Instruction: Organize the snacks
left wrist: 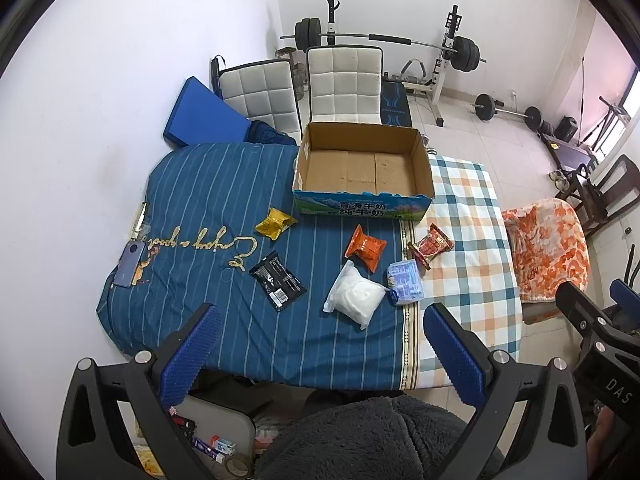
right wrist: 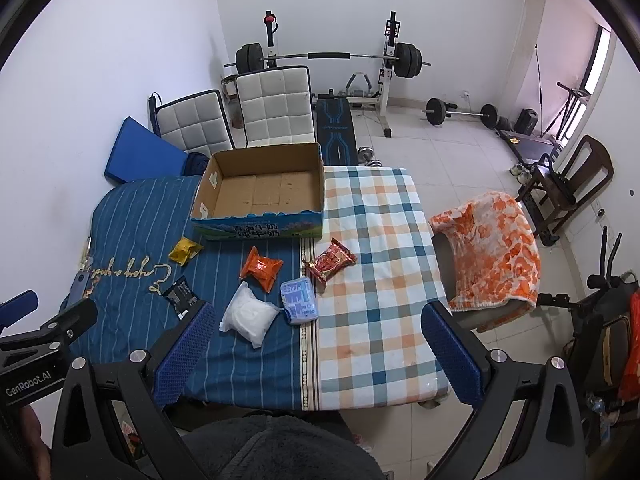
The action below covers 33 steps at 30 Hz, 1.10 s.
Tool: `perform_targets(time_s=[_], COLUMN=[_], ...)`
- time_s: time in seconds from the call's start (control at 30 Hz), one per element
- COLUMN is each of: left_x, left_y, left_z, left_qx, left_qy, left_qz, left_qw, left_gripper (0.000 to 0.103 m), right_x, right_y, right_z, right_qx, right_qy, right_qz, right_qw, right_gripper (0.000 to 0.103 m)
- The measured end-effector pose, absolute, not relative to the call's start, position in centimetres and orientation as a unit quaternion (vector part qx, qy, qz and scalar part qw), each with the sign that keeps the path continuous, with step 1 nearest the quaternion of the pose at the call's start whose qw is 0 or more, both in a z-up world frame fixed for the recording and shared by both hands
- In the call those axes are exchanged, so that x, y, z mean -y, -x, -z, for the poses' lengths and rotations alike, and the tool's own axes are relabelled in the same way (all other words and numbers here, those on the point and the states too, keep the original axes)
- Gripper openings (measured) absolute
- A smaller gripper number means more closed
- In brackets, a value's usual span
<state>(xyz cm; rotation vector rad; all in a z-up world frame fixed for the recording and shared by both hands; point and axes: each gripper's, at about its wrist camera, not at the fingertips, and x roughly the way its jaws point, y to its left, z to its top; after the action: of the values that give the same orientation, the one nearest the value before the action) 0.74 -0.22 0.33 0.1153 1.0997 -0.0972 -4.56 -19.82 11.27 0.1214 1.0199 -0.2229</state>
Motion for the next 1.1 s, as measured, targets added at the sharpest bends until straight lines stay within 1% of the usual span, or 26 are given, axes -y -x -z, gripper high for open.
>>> perform_targets(time_s=[0.53, 1.1], left_x=[-1.1, -1.6], left_y=[-1.3, -1.8], left_z=[0.3, -0.3], left_qx=[-0.518, -0.514], left_qy=[-0.048, -0.039], left_qz=[0.048, 0.052], left_qw=[0.853, 0.856], left_gripper=[0.103, 0.103], right_x=[19.5, 17.9], right_y=[4.0, 2.8], right_z=[-11.0, -11.5], right_qx=[-0.487, -0.484], right_qy=[-0.057, -0.042], right_qz=[0.105, 0.105], right_qw=[0.865, 0.868], right_gripper=[0.103, 0.103])
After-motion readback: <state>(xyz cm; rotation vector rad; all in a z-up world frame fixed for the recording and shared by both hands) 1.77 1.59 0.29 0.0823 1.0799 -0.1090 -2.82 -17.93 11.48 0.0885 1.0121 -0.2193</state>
